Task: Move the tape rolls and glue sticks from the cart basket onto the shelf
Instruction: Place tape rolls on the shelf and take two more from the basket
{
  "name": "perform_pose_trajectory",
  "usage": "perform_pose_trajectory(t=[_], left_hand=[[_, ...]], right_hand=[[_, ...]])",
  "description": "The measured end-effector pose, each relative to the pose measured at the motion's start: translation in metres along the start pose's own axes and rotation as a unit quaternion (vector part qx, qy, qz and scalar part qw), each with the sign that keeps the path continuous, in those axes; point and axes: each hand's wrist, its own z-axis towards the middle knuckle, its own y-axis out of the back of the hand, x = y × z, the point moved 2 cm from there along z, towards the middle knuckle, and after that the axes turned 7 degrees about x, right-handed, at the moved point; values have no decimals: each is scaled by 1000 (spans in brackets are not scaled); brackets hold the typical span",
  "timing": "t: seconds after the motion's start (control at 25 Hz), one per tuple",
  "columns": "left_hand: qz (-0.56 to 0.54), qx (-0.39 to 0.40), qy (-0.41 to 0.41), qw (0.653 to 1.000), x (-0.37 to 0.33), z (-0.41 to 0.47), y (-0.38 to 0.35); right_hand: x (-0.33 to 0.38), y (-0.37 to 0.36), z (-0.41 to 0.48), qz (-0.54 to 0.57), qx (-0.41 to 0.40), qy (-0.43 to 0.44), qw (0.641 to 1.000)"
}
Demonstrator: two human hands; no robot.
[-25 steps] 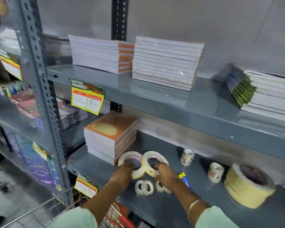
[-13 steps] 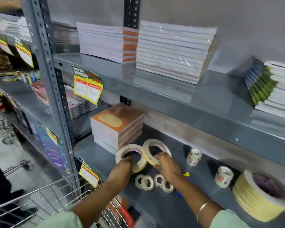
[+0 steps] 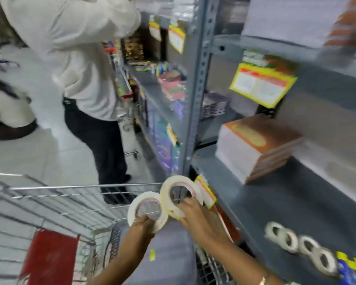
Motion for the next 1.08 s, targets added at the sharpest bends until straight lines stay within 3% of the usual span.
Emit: perform_pose_trajectory(t=[0.12,0.36,0.48,0.64,0.8,0.96,1.08], left_hand=[[10,23,70,997,69,7,-39],[49,112,100,987,171,40,-150],[91,153,75,981,185,61,-190],[137,119,39,983,187,73,-210],[69,112,64,989,192,70,-211],[27,113,82,990,172,72,-180],[-55,69,77,993,131,81,-144]], right_hand=[[7,-87,44,-35,11,-15,999],[-31,-263,92,-51,224,-104,968],[-55,-312,106,-37,180,-123,975],[-64,-324,107,-83,188,-149,967],[-61,-327,106,-81,222,-140,962],[-58,-287,106,-32,168,-130,977],[-42,-208,102,-29,58,-114,991]])
